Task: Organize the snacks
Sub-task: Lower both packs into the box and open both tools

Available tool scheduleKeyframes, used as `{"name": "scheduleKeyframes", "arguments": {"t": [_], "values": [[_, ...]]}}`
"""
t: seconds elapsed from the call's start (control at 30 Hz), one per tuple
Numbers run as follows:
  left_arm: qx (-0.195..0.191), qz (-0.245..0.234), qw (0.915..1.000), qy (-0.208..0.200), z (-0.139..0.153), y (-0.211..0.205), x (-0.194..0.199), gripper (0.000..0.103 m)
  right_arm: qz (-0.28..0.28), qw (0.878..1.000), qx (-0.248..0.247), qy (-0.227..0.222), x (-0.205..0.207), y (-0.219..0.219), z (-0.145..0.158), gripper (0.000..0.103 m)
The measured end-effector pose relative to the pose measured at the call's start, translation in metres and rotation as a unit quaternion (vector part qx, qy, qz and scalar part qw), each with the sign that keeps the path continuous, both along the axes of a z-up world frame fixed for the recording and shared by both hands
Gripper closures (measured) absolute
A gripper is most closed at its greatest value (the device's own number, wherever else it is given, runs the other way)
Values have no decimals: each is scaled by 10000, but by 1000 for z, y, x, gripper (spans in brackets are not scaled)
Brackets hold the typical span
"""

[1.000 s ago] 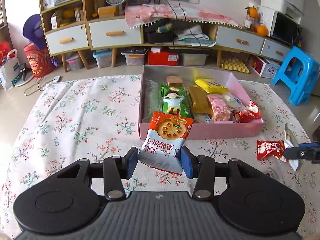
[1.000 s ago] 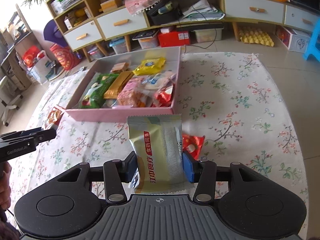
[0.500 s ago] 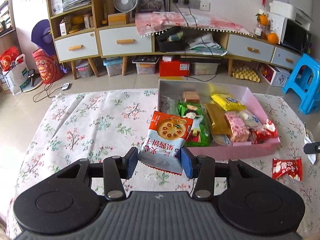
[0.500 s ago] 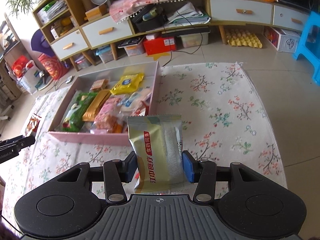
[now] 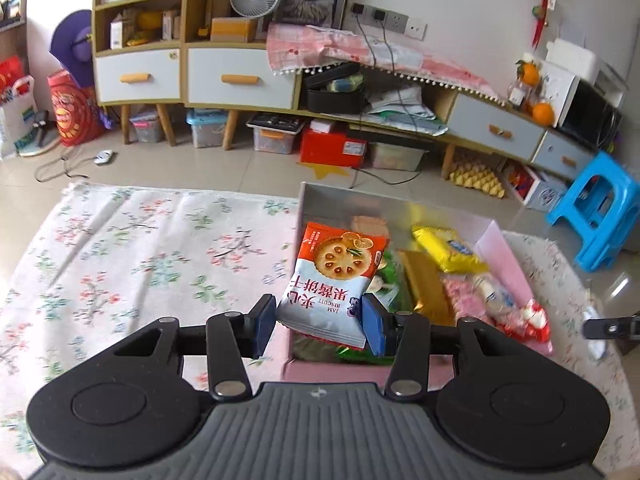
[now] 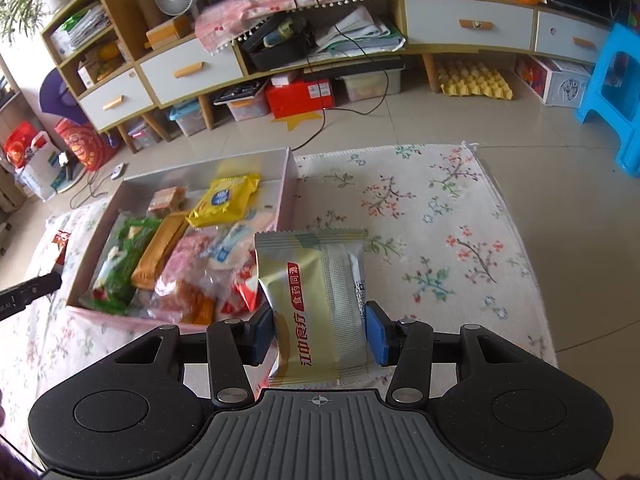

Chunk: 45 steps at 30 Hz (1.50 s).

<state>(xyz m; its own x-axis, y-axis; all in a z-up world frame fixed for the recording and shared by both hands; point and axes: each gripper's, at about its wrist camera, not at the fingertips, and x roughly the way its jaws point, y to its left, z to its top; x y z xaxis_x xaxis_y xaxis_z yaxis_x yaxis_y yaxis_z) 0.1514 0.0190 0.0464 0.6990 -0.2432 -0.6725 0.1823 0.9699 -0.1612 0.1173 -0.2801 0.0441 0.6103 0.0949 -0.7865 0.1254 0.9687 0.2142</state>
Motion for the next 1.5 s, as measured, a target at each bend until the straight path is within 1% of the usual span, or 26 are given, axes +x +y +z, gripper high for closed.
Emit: {"name": "scheduleKeyframes", "arguments": {"t": [0.1,0.2,0.33,0.47,0.6,0.73,0.87,0.97,1.1,1.13,1.2,1.37,1.5], "values": [[-188,-111,9998,-30,0,-6,5,60,-6,9999,155,-27,11,3,-1,57],[-401,-153,9991,69,-5,-9,11,60,16,9991,413,-56,22,7,-2,57],[-276,-55,9994,188,-13,-7,19,60,56,9982,582,-90,35,17,-3,57],[-399,-158,9986,316,-15,-4,21,58,151,9968,775,-111,46,26,-6,57],[-173,-177,9993,272,-14,-9,19,58,153,9960,861,-164,55,35,-9,57],[-312,-186,9986,377,-13,-7,18,58,207,9931,1122,-253,59,41,-8,57],[-290,-170,9989,329,-8,-9,17,58,266,9902,1319,-362,59,46,-7,56],[-345,-107,9988,321,-6,-8,15,58,187,9867,1552,-438,58,46,-9,53],[-354,2,9989,290,-4,-4,14,57,147,9823,1768,-601,54,49,-12,53],[-373,15,9989,293,-3,-3,13,57,134,9815,1807,-624,53,49,-11,49],[-407,20,9987,311,-3,-1,13,56,111,9800,1864,-692,50,50,-10,43],[-442,-3,9986,283,1,-1,9,54,108,9813,1793,-694,45,51,0,43],[-355,-12,9989,303,3,-4,4,53,109,9857,1578,-583,38,52,13,43]]}}
